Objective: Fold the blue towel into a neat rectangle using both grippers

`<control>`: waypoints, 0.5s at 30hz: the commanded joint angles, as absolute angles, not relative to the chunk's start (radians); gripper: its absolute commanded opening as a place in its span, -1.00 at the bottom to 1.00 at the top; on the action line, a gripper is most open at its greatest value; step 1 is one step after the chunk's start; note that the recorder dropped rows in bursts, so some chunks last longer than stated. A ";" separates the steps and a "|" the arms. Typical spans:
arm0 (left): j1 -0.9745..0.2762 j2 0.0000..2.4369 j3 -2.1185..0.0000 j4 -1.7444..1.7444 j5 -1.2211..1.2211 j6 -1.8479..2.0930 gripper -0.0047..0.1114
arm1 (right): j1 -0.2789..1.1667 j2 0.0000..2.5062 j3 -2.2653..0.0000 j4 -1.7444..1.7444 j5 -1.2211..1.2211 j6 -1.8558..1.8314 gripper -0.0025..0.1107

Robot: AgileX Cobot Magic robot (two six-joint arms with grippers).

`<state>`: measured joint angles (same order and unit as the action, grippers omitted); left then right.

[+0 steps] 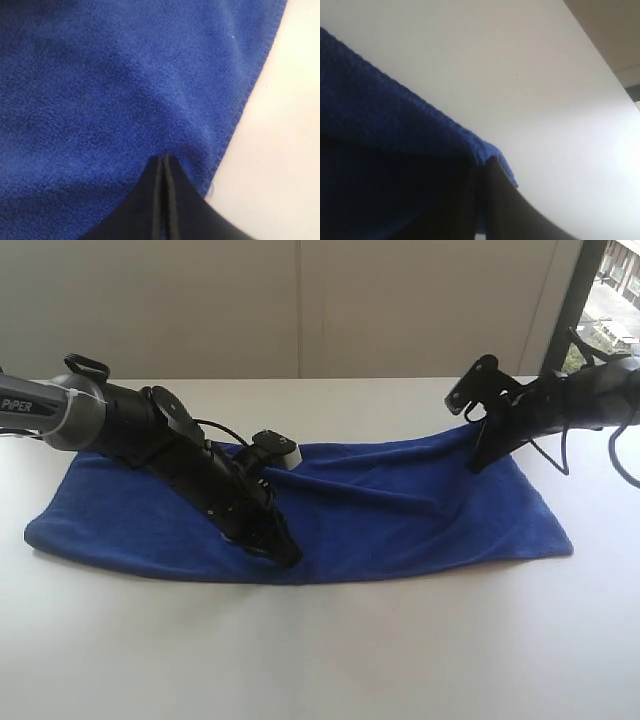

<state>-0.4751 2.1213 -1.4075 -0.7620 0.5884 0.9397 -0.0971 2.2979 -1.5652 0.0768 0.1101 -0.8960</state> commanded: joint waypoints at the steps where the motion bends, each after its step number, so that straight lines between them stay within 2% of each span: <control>1: -0.480 2.145 -1.397 -0.716 0.641 0.938 -0.92 | -0.101 2.289 -1.574 0.078 0.153 -0.809 -0.96; 3: -0.480 2.145 -1.397 -0.716 0.647 0.938 -0.92 | -0.101 2.286 -1.574 0.078 0.149 -0.745 -0.94; 5: -0.480 2.145 -1.397 -0.716 0.651 0.938 -0.92 | -0.101 2.286 -1.574 0.078 0.147 -0.730 -0.84; 12: -0.480 2.145 -1.397 -0.716 0.658 0.938 -0.92 | -0.101 2.265 -1.585 0.078 0.083 -0.510 0.08; 15: -0.480 2.145 -1.397 -0.716 0.658 0.938 -0.92 | -0.103 2.236 -1.604 0.078 0.096 -0.485 0.10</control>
<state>-0.4751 2.1213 -1.4075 -0.7584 0.6123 0.9397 -0.0971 2.2730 -1.5857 0.0768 0.1035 -0.5270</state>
